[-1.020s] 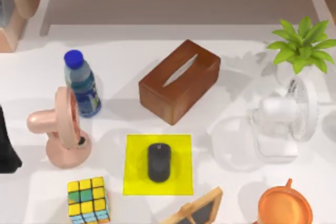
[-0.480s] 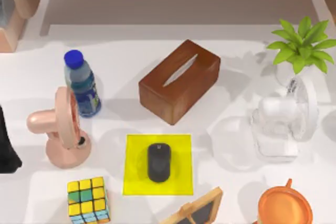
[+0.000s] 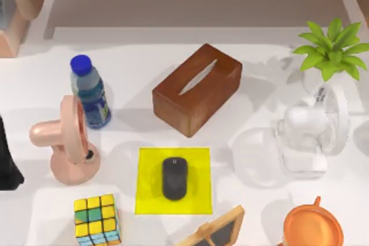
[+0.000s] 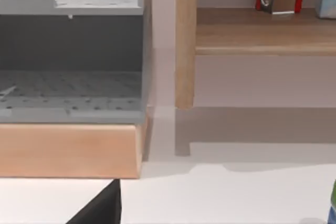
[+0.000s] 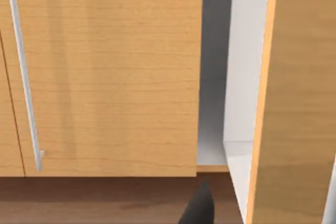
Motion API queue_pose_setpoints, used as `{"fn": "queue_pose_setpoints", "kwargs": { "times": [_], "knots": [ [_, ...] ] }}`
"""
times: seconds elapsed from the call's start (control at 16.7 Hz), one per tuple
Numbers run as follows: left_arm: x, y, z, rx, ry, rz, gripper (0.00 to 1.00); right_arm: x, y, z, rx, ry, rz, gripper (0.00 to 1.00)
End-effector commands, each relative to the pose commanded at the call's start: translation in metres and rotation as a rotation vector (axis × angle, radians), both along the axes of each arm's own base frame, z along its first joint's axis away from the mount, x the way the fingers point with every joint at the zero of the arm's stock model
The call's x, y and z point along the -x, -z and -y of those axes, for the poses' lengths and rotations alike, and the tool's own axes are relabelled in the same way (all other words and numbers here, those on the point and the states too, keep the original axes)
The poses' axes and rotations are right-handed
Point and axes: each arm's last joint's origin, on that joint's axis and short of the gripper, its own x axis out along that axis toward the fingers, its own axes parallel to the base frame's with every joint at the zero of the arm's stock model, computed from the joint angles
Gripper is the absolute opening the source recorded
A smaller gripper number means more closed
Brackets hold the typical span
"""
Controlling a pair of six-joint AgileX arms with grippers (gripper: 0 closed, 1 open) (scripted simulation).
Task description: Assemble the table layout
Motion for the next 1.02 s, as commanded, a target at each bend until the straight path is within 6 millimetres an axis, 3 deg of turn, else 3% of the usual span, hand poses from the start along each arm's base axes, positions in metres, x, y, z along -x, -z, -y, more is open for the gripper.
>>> {"fn": "queue_pose_setpoints", "kwargs": {
  "times": [0.24, 0.3, 0.84, 1.02],
  "knots": [
    [0.000, 0.000, 0.000, 0.000, 0.000, 0.000, 1.00, 0.000, 0.000, 0.000, 0.000, 0.000, 0.000, 0.02],
    [0.000, 0.000, 0.000, 0.000, 0.000, 0.000, 1.00, 0.000, 0.000, 0.000, 0.000, 0.000, 0.000, 0.00],
    [0.000, 0.000, 0.000, 0.000, 0.000, 0.000, 1.00, 0.000, 0.004, 0.000, -0.001, 0.003, -0.016, 0.00],
    [0.000, 0.000, 0.000, 0.000, 0.000, 0.000, 1.00, -0.019, 0.003, 0.003, 0.002, 0.008, -0.011, 0.00]
  ]
}}
